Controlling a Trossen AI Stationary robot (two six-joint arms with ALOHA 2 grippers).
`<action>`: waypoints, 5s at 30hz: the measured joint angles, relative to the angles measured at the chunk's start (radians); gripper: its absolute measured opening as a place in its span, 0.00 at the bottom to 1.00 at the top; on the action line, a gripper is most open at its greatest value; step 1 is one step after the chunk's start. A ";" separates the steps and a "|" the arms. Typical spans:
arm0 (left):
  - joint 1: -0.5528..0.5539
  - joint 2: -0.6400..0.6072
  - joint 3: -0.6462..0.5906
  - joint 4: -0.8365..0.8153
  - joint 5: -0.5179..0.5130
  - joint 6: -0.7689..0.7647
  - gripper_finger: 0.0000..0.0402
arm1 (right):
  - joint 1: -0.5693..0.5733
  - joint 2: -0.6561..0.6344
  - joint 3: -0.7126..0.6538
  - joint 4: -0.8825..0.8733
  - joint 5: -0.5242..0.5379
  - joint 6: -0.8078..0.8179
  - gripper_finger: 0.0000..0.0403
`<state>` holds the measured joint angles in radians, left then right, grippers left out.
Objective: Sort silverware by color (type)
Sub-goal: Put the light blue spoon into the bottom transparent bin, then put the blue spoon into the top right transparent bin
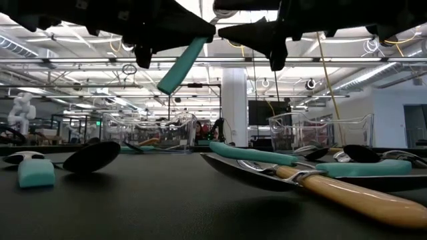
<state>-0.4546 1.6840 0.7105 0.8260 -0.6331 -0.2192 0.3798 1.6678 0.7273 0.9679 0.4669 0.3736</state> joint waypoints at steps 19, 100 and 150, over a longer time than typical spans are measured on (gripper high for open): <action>0.017 0.000 0.000 0.004 0.008 0.022 0.06 | -0.073 0.001 0.001 0.026 -0.135 -0.020 0.02; -0.115 -0.180 0.013 -1.174 0.338 -0.218 0.45 | 0.330 -0.706 0.001 -1.255 -0.124 0.348 0.37; 0.819 -0.425 0.130 -1.237 0.265 0.273 0.00 | 0.177 -0.437 0.001 -1.228 0.213 0.424 0.37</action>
<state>0.3642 1.2590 0.8409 -0.4114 -0.3683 0.0534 0.5569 1.2308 0.7280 -0.2603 0.6804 0.7974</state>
